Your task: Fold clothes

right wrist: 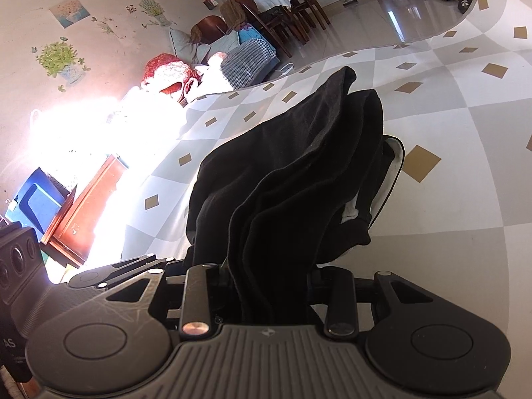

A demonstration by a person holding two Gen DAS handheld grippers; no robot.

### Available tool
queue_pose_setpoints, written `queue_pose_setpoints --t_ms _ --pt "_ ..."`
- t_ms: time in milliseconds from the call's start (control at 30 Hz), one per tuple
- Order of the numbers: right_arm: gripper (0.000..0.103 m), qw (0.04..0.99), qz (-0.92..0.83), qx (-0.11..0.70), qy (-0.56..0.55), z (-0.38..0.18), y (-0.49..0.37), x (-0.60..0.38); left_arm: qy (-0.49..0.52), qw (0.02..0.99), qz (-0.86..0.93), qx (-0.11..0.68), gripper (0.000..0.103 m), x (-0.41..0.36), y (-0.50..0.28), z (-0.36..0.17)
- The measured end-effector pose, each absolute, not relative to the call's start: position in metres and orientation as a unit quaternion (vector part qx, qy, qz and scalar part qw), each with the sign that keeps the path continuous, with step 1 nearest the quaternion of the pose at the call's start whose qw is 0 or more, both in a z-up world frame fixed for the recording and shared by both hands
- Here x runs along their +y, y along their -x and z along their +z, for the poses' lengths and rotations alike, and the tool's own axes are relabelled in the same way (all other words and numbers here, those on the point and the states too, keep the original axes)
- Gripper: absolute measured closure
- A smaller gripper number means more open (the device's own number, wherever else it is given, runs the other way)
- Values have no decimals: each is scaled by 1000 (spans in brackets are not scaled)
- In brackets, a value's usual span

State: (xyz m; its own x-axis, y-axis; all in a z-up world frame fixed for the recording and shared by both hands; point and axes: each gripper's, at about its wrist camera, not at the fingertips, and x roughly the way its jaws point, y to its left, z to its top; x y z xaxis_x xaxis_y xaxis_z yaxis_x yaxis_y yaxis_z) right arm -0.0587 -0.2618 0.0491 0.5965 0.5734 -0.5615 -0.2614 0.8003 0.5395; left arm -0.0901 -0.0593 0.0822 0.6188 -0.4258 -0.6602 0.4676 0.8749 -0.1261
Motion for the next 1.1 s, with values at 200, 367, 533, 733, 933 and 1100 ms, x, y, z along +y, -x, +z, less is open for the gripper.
queue_pose_setpoints --t_ms 200,367,533,733,933,1100 --pt "68 875 242 365 -204 59 71 -265 -38 903 -249 347 49 -64 104 93" --pt "68 880 243 355 -202 66 79 -270 -46 906 -252 338 49 -69 111 102" --pt "68 883 244 346 -202 71 83 -274 -55 908 -252 330 49 -75 117 108" --pt "68 886 245 338 -200 76 87 -278 -65 910 -252 322 49 -82 120 115" --pt "68 889 247 328 -204 81 92 -286 -74 912 -253 314 48 -90 123 123" --pt "68 893 246 316 -207 88 96 -293 -79 914 -255 305 48 -97 126 131"
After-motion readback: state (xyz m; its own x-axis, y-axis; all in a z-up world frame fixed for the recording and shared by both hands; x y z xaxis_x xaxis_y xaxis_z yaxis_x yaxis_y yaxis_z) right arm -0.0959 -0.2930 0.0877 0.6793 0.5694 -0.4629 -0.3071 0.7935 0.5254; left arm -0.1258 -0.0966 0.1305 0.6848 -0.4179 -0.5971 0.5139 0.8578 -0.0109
